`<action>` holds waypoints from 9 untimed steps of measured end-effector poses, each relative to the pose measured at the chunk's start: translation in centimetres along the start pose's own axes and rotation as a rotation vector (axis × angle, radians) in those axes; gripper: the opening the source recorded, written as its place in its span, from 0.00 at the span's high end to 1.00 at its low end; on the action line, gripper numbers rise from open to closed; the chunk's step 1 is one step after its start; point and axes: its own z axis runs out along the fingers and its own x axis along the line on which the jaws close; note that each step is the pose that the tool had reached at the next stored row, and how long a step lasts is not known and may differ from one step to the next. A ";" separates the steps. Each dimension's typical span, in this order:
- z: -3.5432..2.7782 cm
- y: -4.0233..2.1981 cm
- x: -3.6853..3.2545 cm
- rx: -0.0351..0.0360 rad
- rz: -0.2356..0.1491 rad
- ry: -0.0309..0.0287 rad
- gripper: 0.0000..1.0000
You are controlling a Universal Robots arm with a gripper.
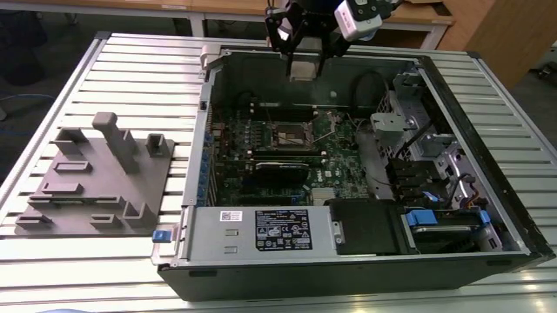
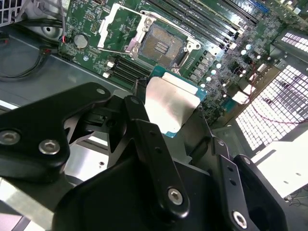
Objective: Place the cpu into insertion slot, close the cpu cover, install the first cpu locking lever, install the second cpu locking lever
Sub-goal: 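Place the cpu into insertion slot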
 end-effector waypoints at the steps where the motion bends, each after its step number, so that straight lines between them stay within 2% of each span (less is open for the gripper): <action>1: 0.04 0.00 0.00 0.0001 0.000 0.0001 0.46; 9: 0.32 -0.03 0.00 0.0001 0.000 0.0001 0.46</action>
